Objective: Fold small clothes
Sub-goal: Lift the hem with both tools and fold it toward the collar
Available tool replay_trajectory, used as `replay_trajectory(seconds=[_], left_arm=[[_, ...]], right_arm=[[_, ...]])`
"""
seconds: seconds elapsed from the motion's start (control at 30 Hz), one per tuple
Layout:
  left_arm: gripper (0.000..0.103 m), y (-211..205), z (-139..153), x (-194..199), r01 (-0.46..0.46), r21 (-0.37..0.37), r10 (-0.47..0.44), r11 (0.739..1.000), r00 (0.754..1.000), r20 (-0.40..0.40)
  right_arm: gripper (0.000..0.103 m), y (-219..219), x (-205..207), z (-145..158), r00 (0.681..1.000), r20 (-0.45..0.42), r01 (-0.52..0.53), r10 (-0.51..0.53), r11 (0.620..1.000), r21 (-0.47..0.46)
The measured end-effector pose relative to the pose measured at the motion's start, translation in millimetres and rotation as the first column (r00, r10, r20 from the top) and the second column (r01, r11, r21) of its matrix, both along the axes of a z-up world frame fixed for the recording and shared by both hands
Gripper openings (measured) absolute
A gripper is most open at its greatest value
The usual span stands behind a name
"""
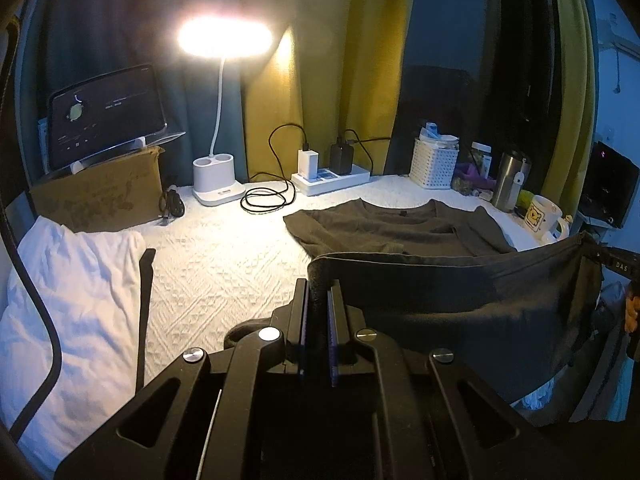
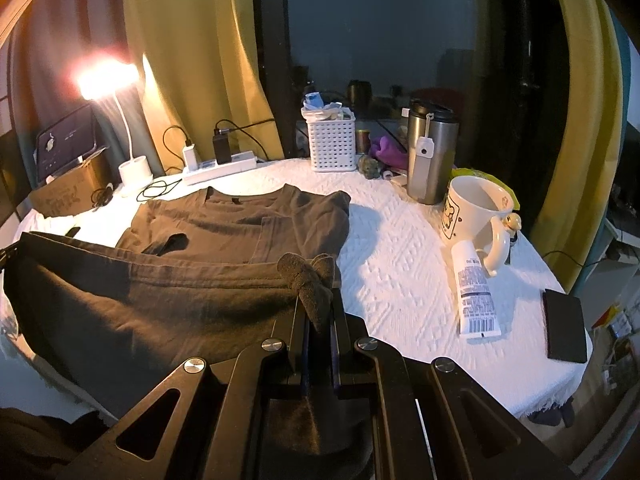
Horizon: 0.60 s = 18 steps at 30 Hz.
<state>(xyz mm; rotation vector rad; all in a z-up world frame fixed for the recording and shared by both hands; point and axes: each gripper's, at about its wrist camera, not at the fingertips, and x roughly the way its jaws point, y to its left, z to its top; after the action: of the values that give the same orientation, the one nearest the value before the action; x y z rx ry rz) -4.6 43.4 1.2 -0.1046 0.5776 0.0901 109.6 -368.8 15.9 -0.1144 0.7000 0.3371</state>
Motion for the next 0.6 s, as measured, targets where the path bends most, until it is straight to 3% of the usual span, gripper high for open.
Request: replay_trajectory(seconds=[0.37,0.6], left_arm=[[0.006,11.1,10.9,30.0,-0.04,0.0,0.04,0.999,0.999,0.007],[0.004,16.7,-1.3,58.1,-0.042,-0.006,0.041,0.999,0.999,-0.032]], right_arm=[[0.007,10.2,38.9,6.9,1.0,-0.003,-0.01,0.01,1.0,-0.001],[0.007,19.2,65.7,6.2,1.0,-0.011,-0.02,0.019,1.0,-0.014]])
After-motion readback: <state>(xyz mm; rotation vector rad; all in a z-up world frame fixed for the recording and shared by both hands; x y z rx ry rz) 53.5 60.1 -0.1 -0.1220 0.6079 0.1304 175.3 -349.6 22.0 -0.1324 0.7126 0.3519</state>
